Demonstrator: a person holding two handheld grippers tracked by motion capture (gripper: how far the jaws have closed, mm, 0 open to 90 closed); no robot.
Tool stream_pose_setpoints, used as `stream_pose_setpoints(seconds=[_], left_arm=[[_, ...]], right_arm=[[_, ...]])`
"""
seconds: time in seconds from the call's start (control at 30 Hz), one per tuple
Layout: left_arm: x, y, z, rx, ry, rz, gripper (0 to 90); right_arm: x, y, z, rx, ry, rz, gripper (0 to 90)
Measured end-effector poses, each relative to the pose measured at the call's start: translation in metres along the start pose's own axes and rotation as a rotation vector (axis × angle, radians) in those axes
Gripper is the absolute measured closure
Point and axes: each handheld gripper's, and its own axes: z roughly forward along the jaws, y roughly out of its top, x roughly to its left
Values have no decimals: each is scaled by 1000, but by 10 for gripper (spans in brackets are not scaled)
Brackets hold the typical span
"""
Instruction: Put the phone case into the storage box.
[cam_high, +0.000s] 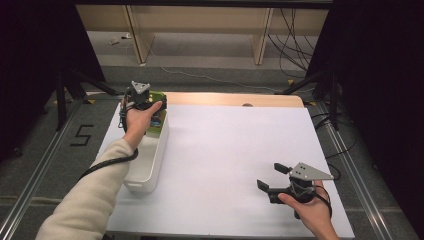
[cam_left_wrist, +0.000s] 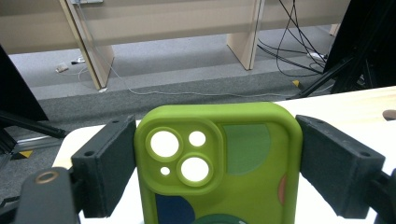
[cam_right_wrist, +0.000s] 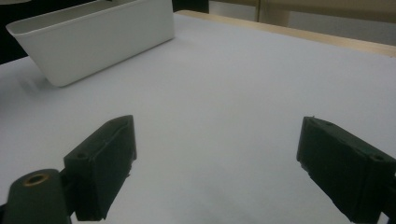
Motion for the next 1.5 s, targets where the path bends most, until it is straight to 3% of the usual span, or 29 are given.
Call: stream_pose_setpoints(seconds=[1.5], left_arm=[[1,-14,2,30,-11,-5,155]], right_arm=[[0,0,0,4,0,-3,131]])
